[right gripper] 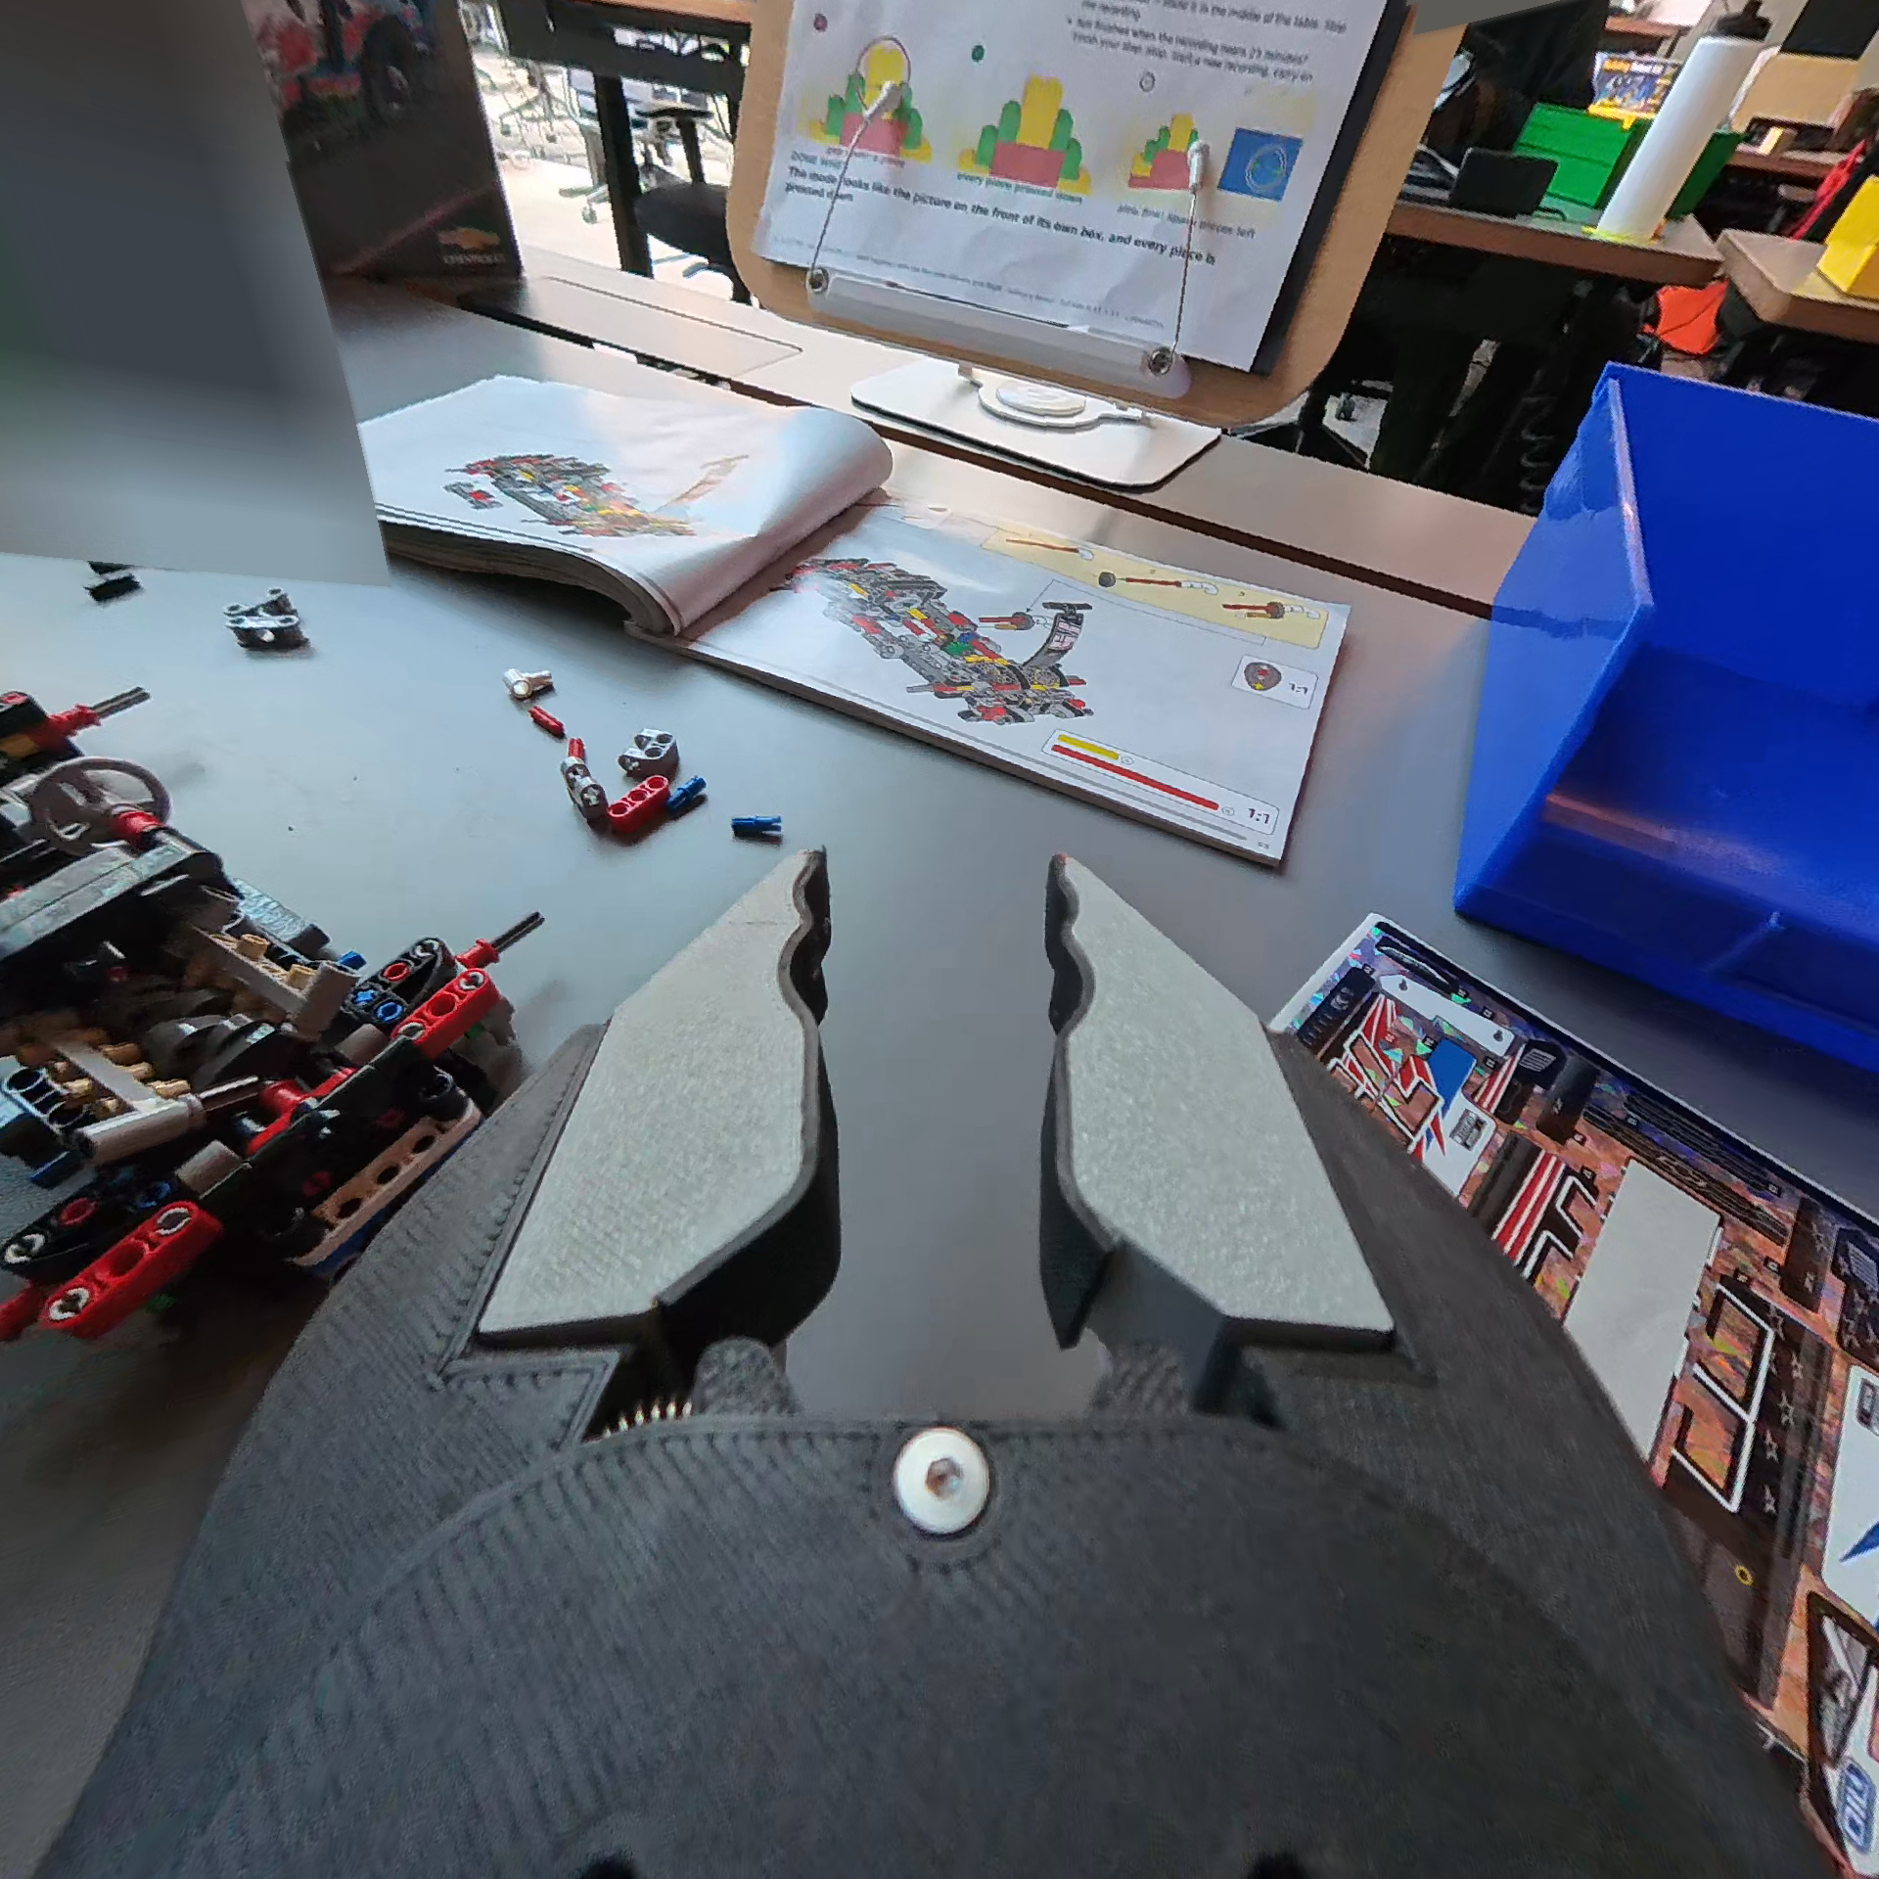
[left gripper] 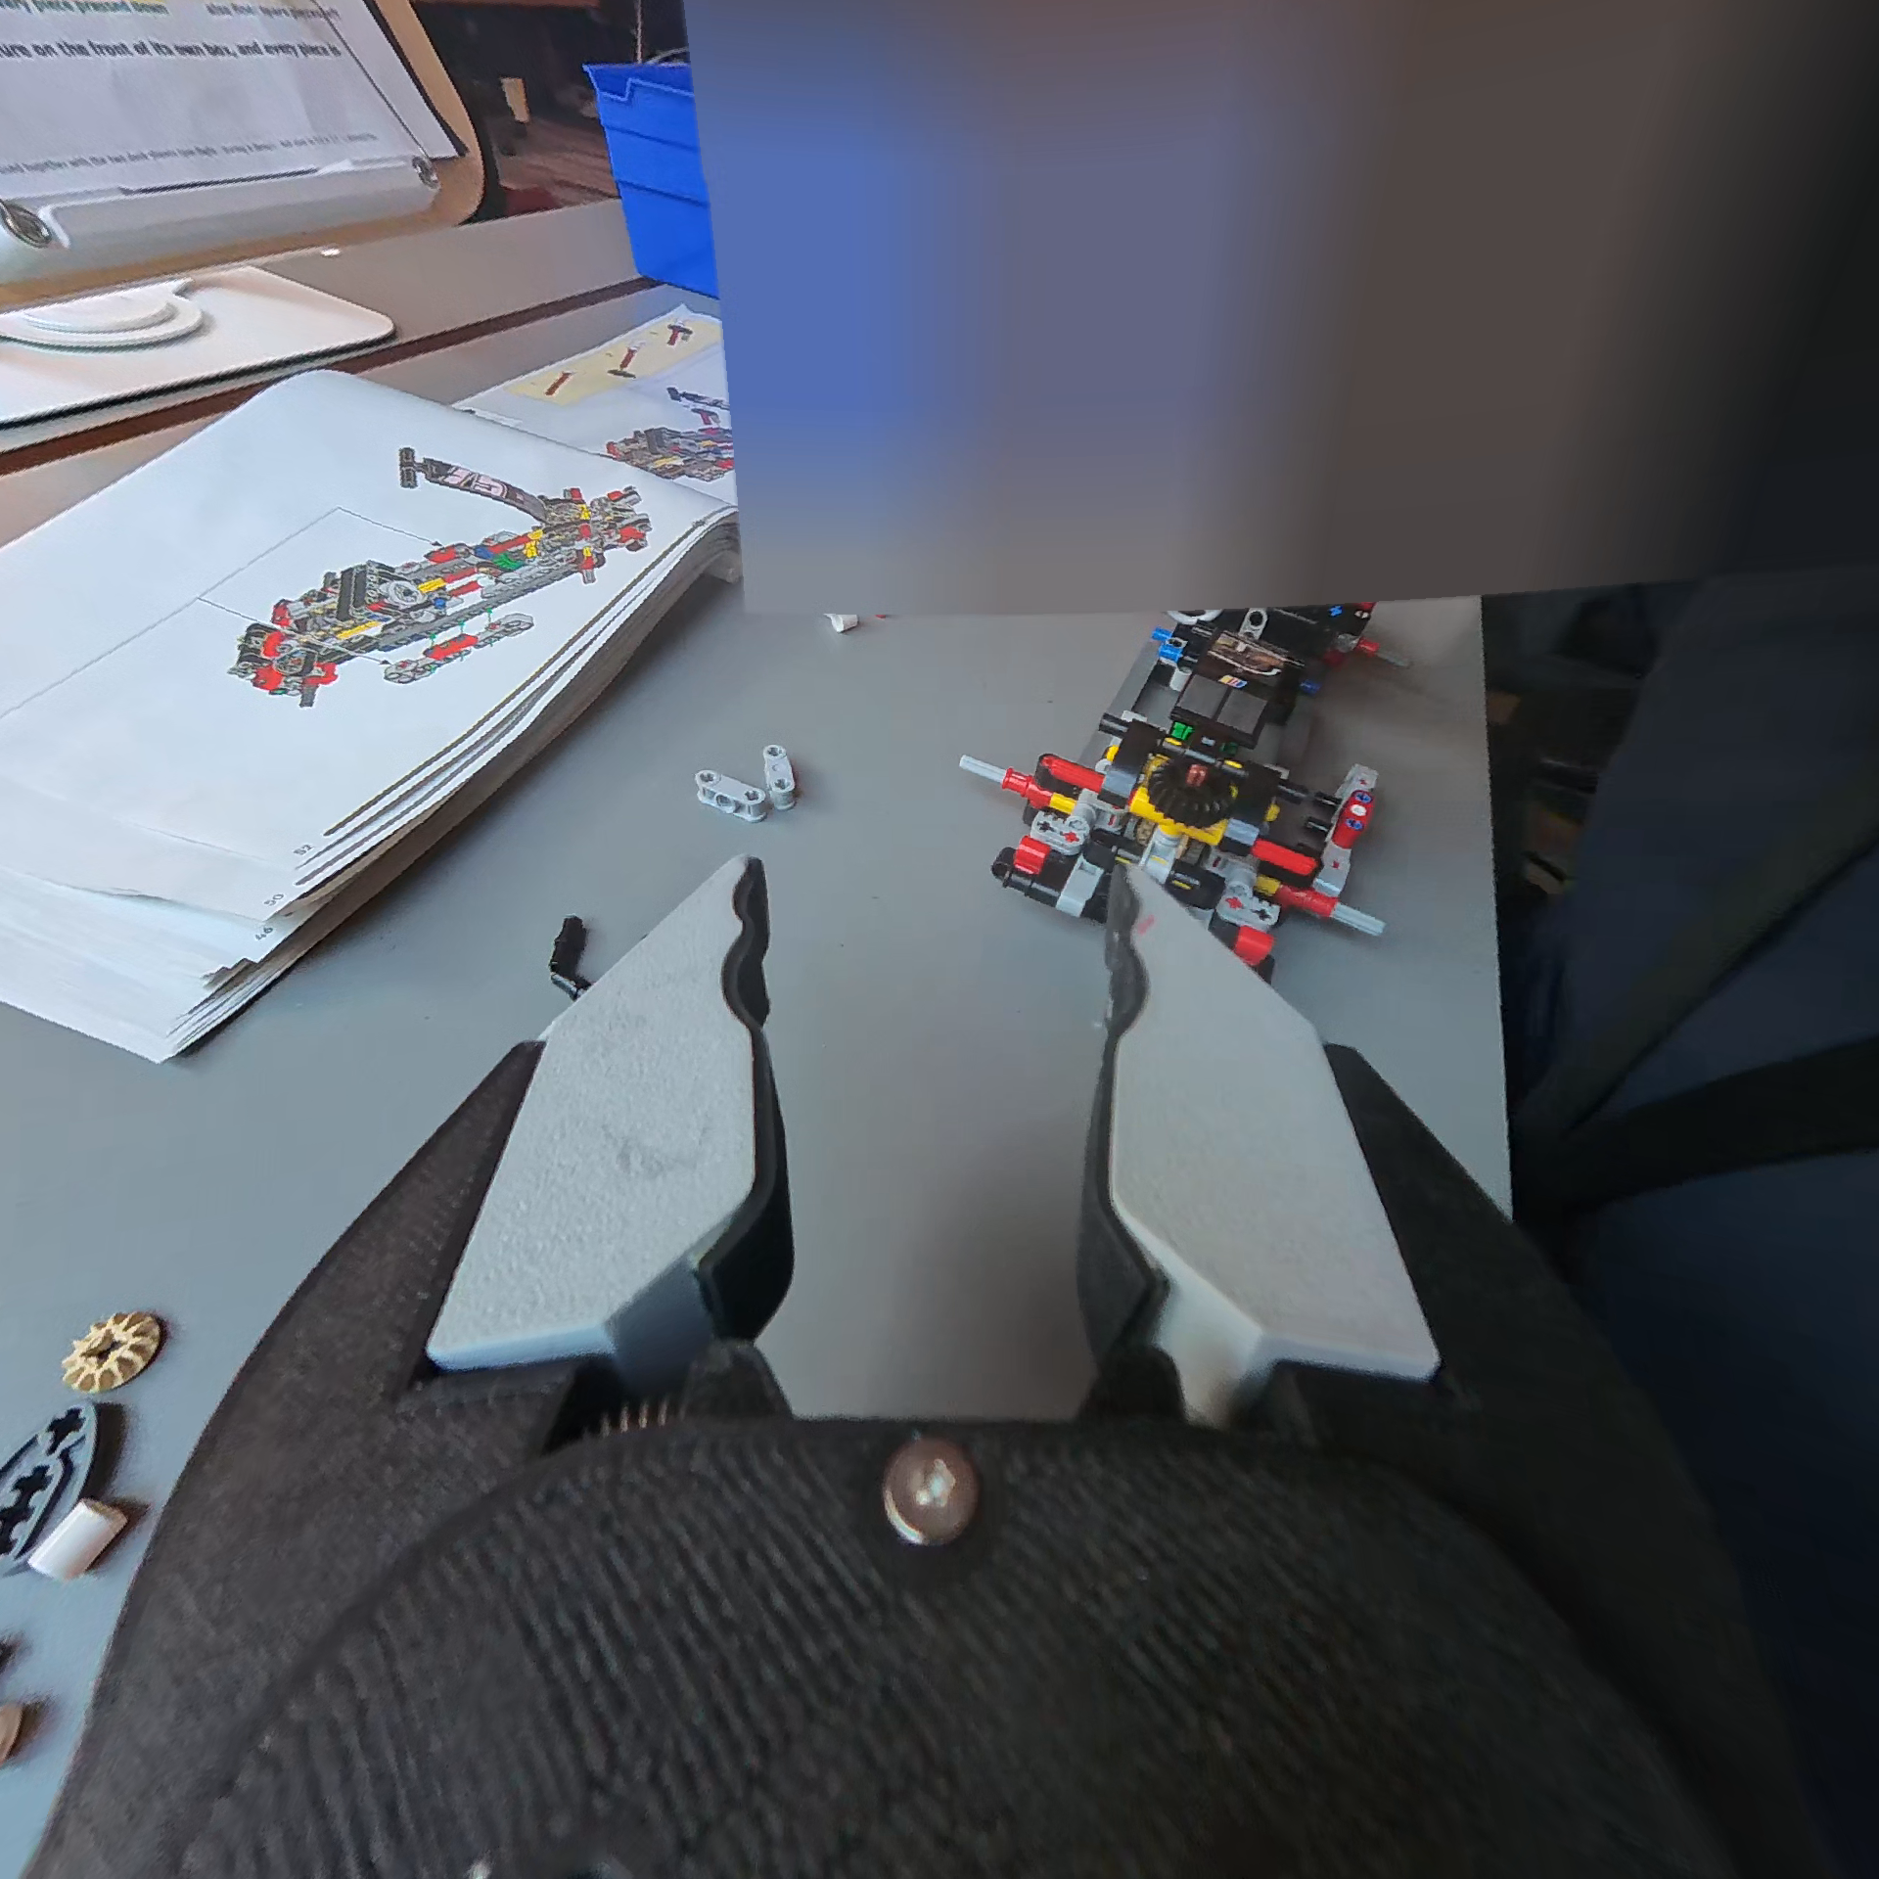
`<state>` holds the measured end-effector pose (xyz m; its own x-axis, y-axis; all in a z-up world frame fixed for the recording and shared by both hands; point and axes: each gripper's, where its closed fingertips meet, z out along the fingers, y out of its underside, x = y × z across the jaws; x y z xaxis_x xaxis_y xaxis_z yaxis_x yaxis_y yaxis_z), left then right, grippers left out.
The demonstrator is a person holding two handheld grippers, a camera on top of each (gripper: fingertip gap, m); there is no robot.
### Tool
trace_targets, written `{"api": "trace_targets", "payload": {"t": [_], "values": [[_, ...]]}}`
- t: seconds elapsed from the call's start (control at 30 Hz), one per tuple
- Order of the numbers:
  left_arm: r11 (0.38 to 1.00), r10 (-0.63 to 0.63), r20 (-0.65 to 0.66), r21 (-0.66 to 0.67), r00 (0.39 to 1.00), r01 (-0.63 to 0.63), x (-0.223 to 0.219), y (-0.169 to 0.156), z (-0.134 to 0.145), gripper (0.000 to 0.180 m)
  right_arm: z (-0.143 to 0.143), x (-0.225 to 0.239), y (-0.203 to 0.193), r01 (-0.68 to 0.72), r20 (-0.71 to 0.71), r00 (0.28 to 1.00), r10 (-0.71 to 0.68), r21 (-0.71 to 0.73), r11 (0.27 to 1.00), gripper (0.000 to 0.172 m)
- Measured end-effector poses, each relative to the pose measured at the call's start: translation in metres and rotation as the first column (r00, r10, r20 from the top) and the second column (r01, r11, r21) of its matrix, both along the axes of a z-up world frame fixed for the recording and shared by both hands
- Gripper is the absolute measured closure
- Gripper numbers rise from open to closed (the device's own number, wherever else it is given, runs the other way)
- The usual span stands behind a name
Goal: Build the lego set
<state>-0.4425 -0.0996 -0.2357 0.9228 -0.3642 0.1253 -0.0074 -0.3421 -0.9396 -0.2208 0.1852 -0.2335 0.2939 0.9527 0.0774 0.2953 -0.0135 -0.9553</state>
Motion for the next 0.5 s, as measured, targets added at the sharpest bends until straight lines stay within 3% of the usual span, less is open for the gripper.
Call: {"api": "trace_targets", "payload": {"t": [0.5], "values": [[1.000, 0.021, -0.044, -0.004, 0.999, -0.021, -0.001, -0.002, -0.003, 0.117, 0.012, 0.003, -0.003, -0.013, -0.065, 0.998, 0.014, 0.019, 1.000, 0.133]]}}
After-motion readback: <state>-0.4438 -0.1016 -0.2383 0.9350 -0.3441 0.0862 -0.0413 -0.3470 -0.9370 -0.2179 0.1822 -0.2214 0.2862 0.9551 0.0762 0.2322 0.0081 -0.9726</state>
